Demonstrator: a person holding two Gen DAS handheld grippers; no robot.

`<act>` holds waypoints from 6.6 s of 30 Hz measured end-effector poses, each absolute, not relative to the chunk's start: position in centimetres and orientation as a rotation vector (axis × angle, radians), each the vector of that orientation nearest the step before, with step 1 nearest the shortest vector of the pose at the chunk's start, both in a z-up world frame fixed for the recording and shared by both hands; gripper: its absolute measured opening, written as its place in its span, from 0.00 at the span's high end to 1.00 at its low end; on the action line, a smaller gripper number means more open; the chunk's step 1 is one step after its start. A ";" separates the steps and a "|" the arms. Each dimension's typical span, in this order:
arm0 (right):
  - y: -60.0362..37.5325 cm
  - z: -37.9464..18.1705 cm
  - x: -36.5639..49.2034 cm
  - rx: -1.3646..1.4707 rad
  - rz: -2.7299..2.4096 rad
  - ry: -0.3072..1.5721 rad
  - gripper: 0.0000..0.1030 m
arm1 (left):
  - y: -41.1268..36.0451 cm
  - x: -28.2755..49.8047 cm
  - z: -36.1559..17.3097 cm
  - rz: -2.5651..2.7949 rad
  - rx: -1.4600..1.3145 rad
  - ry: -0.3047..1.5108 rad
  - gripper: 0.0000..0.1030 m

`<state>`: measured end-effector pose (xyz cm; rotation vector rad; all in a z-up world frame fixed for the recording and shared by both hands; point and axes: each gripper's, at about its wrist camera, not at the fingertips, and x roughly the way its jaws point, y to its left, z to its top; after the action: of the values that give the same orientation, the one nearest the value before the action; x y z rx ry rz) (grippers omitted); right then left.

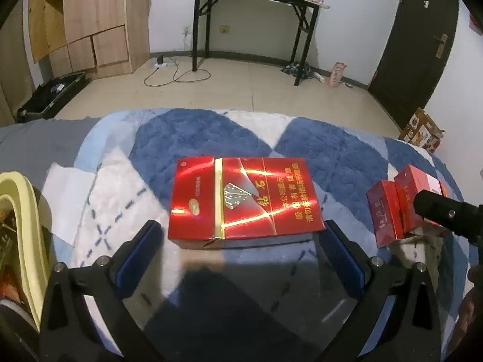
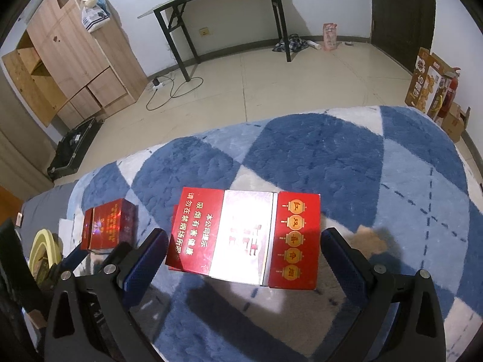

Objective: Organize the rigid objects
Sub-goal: 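Grasp the red gold-striped pack with the left tool while the right tool grasps the red-white pack, then carry both red packs to the yellow basin and release them inside, then move both tools back over the bed toward the last red packs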

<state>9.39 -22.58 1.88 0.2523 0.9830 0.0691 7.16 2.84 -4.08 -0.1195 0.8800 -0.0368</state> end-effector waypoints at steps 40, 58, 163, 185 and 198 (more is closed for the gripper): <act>-22.4 1.2 9.6 0.260 0.075 1.006 0.00 | 2.5 7.4 -5.0 -0.067 -0.077 0.825 0.00; -23.7 2.5 8.7 0.230 0.074 0.923 0.07 | 3.9 5.0 -0.4 -0.016 -0.052 0.714 0.13; -35.3 10.8 2.4 0.461 0.189 0.687 0.00 | 1.1 7.9 -4.3 -0.063 -0.015 0.851 0.00; -31.7 12.2 1.8 0.366 0.243 0.654 0.00 | 1.3 8.0 -4.2 -0.065 -0.015 0.852 0.00; -31.3 11.8 3.1 0.349 0.208 0.687 0.00 | 1.3 7.9 -4.2 -0.065 -0.015 0.852 0.00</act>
<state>3.07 -31.33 11.80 0.3492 0.6873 0.2082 7.93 1.31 -4.24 -0.0146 0.8518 -0.0648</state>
